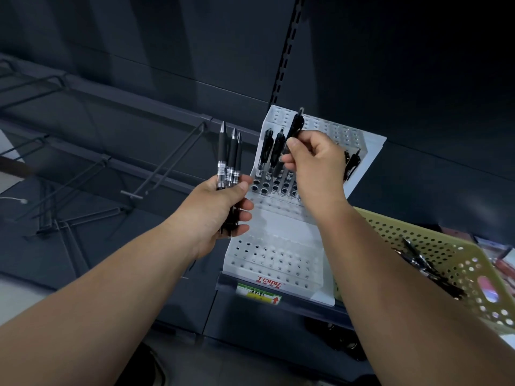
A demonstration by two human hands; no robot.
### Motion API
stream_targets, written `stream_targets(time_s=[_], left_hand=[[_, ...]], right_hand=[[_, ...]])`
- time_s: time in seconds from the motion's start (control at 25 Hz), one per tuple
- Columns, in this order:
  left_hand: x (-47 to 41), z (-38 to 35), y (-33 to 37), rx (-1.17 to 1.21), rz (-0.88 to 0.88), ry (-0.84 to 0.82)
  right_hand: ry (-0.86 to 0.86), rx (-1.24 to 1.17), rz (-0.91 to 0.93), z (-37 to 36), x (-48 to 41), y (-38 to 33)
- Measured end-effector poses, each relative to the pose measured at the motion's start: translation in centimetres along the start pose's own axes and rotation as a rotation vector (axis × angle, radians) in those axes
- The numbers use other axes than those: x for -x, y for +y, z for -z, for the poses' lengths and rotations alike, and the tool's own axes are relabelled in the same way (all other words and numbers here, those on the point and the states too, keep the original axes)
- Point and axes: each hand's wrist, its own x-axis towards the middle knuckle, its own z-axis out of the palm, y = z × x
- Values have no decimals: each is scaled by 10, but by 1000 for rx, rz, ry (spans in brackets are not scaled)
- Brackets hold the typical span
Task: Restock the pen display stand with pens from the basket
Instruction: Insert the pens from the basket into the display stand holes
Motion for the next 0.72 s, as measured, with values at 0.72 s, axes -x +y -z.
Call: stream_targets(time_s=[0.72], left_hand=[[2,6,-6,-9,22,1]], right_hand=[[-28,425,-9,-9,0,33]])
